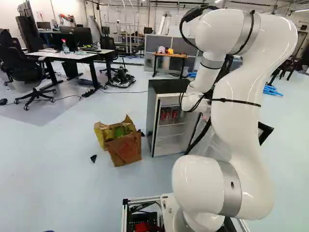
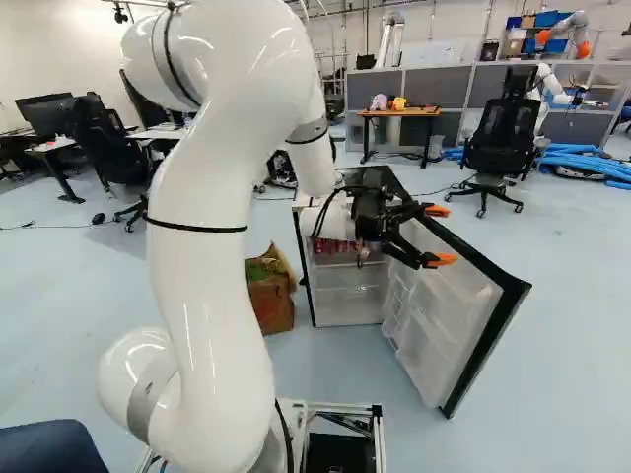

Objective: Grab a drink from the fridge

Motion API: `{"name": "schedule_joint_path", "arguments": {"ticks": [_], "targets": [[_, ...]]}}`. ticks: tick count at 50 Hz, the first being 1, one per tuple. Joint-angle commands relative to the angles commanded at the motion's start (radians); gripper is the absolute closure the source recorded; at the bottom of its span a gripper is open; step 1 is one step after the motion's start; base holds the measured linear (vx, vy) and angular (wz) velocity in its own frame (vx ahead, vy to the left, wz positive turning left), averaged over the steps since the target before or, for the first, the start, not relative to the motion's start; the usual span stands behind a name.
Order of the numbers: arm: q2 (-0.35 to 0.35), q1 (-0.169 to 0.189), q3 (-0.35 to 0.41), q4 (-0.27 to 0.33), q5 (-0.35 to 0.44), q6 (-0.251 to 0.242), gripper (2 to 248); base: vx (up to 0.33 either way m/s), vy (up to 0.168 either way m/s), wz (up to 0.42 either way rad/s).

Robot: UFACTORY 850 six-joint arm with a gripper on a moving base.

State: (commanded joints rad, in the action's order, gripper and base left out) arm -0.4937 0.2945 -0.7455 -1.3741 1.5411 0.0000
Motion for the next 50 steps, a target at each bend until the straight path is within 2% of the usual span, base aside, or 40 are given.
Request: {"name": "schedule_joint_path", "arguments": {"ticks": [17,38,50], "targets": [[0.084,-0.043,0.13,0.179,-0.034,0.0,3,0.0,0.0,0.0],[0.191,-0.098,0.279,0.391,-0.166,0.0,3,0.0,0.0,0.0],[0.206,-0.105,0.298,0.51,-0.244,0.0,3,0.0,0.0,0.0]]}}
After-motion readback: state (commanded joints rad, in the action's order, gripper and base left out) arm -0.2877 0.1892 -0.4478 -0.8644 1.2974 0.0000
